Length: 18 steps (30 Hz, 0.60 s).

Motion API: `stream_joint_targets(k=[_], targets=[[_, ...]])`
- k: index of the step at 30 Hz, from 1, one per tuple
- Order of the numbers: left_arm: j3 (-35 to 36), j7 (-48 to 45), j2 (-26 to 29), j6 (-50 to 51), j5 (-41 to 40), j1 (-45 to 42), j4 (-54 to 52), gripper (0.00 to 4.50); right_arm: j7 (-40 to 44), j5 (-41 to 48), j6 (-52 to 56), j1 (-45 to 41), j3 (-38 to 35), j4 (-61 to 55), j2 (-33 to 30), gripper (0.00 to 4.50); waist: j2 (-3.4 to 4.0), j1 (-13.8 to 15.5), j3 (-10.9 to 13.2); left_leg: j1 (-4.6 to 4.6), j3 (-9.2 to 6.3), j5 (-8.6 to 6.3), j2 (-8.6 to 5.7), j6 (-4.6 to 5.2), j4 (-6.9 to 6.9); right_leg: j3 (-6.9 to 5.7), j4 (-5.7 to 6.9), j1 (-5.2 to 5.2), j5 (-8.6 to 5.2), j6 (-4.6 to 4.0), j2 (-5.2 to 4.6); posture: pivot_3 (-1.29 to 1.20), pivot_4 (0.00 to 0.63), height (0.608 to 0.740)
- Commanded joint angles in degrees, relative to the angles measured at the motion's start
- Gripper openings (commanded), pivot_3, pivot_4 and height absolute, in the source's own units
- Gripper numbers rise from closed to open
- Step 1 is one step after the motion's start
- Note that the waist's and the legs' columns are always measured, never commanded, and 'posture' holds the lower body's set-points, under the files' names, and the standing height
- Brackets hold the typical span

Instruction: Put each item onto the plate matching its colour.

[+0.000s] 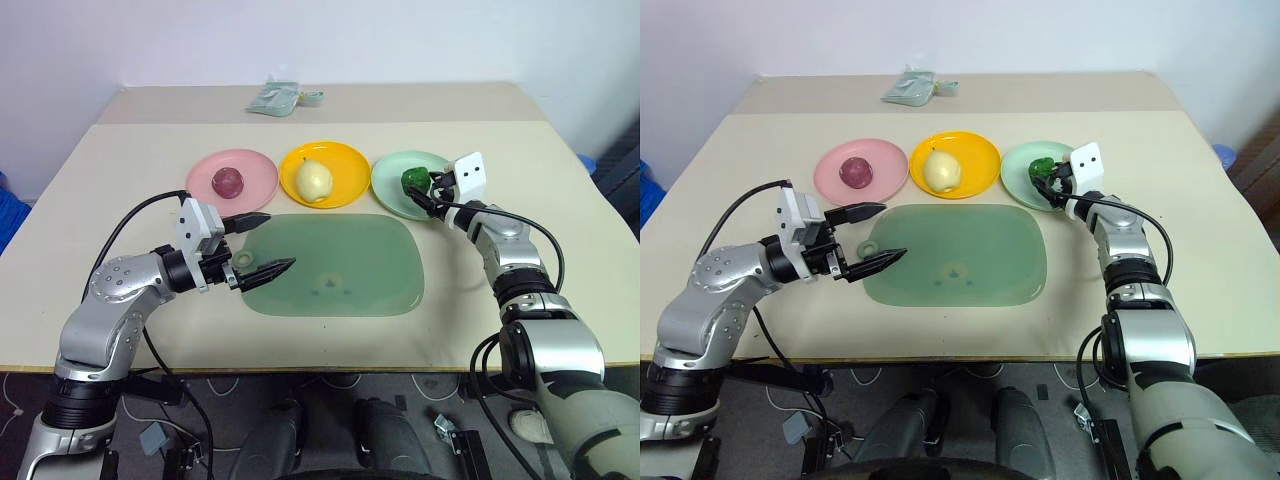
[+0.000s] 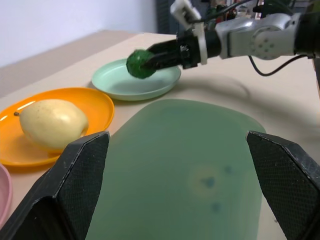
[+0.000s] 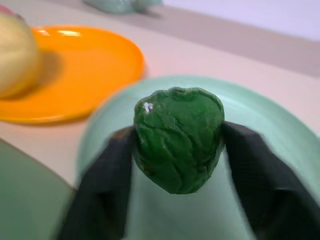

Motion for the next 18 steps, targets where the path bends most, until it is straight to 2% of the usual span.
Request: stream_joint_targets(k=[1, 3, 6, 9, 13, 15, 18], targets=[[0.1, 1.2, -0.4, -1.9, 0.9, -0.7, -1.1, 4.50, -0.4, -0.9, -3.8, -2.5, -0.6, 1.6, -0.4, 4.40, 0.01, -0.1, 0.0, 0.00, 0.00, 0.01, 0.00, -0.01, 0.00, 0.00, 0.00, 0.00, 0.00, 0.00, 0.00, 0.00, 0.150, 0.740], [-0.2, 2.1, -0.8, -3.0, 2.2, -0.5, -0.3, 4.50, 0.7, 0.0, -4.7, -2.1, -1.6, 0.0, -1.0, 4.40, 0.06, -0.3, 0.0, 0.00, 0.00, 0.01, 0.00, -0.02, -0.02, 0.01, 0.00, -0.01, 0.00, 0.00, 0.00, 0.00, 0.150, 0.740], [-1.6, 5.5, -2.4, -6.1, 7.0, -0.3, 1.8, 4.50, 5.7, 3.8, -3.4, 2.4, -3.3, -9.5, -1.8, 4.40, 0.08, -0.8, 0.0, 0.00, -0.01, 0.02, 0.00, -0.03, -0.06, 0.01, 0.01, -0.02, 0.00, 0.01, 0.01, 0.00, 0.150, 0.740], [-2.9, 9.9, -4.1, -7.4, 11.7, -0.5, 5.1, 4.50, 8.7, 8.8, 5.4, 15.3, -3.8, -35.0, -3.1, 4.40, 0.08, -0.5, 0.0, 0.00, -0.05, 0.02, 0.00, -0.03, -0.10, 0.01, 0.01, -0.03, 0.00, 0.01, 0.01, 0.00, 0.150, 0.740], [-4.2, 12.8, -4.6, -8.3, 15.7, -0.9, 8.6, 4.50, 7.5, 15.3, 19.7, 30.9, -6.2, -63.0, -6.1, 4.40, 0.21, 0.2, 0.0, -0.03, -0.04, -0.14, -0.02, 0.24, -0.23, 0.08, 0.03, -0.16, 0.00, 0.01, 0.00, 0.00, 0.150, 0.740], [-3.9, 12.9, -5.1, -9.1, 15.8, -0.6, 10.0, 4.50, 6.4, 17.6, 24.8, 38.4, -8.5, -72.8, -7.9, 4.40, 0.24, 0.5, 0.0, -0.03, -0.03, -0.14, -0.02, 0.24, -0.23, 0.11, 0.06, -0.19, -0.01, 0.00, 0.00, 0.00, 0.150, 0.740], [-3.7, 12.7, -5.4, -10.3, 15.8, 0.5, 10.9, 4.50, 5.4, 20.0, 29.5, 47.8, -12.5, -81.4, -9.9, 4.40, 0.26, 0.6, 0.0, -0.02, -0.04, -0.14, -0.02, 0.23, -0.20, 0.09, 0.04, -0.13, -0.01, 0.00, -0.01, 0.00, 0.150, 0.740]])
